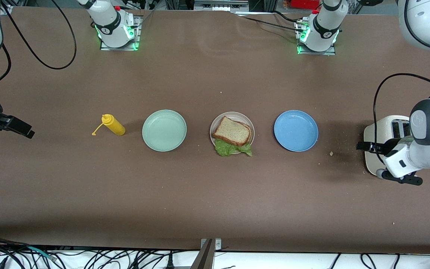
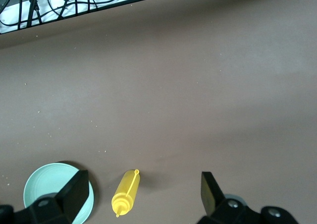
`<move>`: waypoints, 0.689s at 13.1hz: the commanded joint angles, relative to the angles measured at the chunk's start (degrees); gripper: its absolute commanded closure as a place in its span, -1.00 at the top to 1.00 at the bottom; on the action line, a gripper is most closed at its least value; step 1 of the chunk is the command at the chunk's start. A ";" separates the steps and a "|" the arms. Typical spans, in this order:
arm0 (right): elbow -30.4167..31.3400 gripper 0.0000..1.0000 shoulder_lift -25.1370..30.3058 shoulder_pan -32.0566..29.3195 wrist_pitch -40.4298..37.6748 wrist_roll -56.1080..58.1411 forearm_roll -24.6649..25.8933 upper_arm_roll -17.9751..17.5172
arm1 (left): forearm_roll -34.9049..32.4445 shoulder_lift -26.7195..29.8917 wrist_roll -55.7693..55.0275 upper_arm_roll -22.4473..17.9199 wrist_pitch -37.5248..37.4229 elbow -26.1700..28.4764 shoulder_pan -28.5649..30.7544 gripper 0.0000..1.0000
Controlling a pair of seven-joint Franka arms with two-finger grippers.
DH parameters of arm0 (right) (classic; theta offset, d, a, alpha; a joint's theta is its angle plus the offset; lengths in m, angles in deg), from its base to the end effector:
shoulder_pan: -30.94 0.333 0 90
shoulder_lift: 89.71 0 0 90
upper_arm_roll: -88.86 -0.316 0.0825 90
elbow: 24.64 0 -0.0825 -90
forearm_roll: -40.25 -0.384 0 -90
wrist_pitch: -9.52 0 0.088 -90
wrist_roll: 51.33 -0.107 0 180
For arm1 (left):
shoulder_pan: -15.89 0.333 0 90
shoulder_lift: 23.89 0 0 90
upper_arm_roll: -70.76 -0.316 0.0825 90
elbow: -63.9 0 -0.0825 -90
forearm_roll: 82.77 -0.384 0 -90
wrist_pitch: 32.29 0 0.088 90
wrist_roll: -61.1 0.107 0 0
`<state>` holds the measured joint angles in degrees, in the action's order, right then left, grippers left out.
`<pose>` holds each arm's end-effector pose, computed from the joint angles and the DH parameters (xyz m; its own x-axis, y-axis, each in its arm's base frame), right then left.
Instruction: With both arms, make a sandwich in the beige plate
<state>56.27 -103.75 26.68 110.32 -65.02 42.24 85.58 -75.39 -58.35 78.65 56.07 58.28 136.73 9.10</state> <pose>0.6445 -0.0185 0.5714 0.9627 -0.2498 0.1043 -0.2508 -0.9680 -0.0041 0.6899 0.0428 0.3926 0.9488 -0.1741 -0.2635 -0.1634 -0.9846 0.0620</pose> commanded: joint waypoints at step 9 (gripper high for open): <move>-0.31 1.00 0.15 -0.22 -0.25 -1.07 0.65 -0.51 | -8.35 30.31 -9.65 9.59 -3.63 22.00 1.87 1.00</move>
<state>56.26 -103.75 26.69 110.32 -65.10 42.24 85.54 -81.74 -34.43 69.93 64.49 55.81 153.78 10.38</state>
